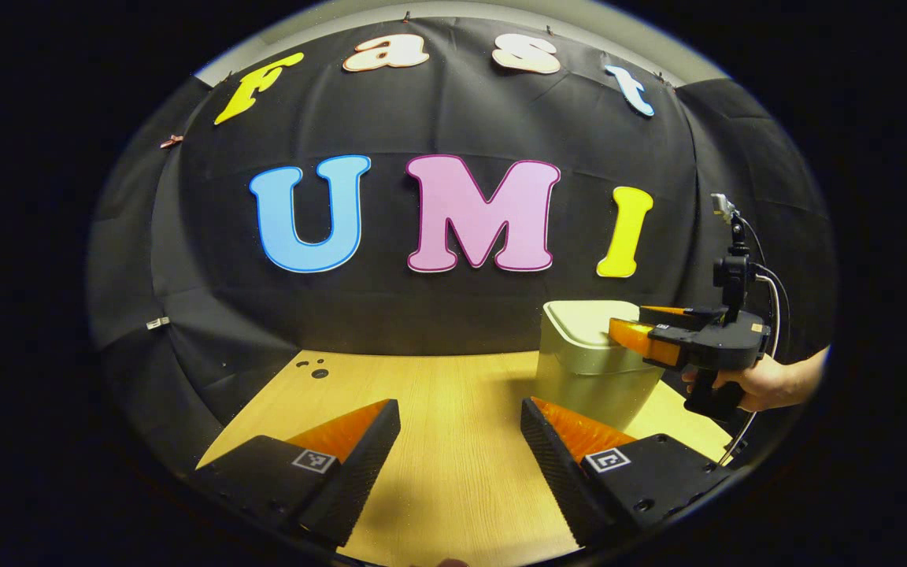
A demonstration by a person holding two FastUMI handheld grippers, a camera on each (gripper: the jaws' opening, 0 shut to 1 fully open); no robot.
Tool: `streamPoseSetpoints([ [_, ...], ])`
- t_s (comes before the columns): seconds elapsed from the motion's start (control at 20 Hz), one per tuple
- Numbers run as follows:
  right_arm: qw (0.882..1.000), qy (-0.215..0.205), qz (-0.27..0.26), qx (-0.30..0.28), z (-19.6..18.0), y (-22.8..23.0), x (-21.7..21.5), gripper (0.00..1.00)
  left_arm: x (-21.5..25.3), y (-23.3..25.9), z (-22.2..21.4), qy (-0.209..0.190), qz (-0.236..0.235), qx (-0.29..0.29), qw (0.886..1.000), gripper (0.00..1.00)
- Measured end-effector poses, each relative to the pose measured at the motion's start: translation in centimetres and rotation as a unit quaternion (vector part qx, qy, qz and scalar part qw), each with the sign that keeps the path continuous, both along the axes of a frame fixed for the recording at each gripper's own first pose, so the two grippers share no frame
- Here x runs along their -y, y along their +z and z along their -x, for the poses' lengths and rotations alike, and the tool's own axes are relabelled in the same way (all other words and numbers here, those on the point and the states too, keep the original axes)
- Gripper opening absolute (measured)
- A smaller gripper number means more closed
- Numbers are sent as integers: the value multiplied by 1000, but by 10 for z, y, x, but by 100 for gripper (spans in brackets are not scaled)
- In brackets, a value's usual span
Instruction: Press the lid of the desktop garbage bin to open it, pick up the crumpled paper on the desktop and throw it into the bin, then pick up the pop can on the desktop and drop it into the bin, and finally close the garbage bin lid.
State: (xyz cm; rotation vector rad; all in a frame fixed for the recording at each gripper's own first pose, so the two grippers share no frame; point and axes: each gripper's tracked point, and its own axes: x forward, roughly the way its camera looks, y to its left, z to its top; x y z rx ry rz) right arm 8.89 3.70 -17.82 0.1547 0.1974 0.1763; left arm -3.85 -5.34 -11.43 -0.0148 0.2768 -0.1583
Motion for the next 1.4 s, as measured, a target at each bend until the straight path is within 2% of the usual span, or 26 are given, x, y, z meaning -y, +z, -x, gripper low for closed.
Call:
streamPoseSetpoints([
  [0.1, 1000, 16, 10, 23, 7, 17, -6, 98, -1, -2, 0, 2, 3, -1, 1000, 99],
  [0.2, 999, 31, -2, 32, 15, 28, -18, 97, -5, -3, 1, 4, -4, 1, 1000, 99],
  [0.45, 998, 39, -41, 23, 40, 44, -38, 95, -17, -4, 5, 12, -9, 8, 1000, 98],
  [0.8, 997, 68, -41, 15, 88, 65, -76, 95, -30, -10, 7, 17, 0, 14, 1000, 99],
  [1.15, 996, 67, -54, 7, 114, 65, -116, 95, -47, -20, 9, 2, -1, 22, 1000, 99],
  [1.4, 996, 73, -55, 15, 125, 74, -121, 96, -47, -18, 12, -2, -2, 25, 1000, 99],
])
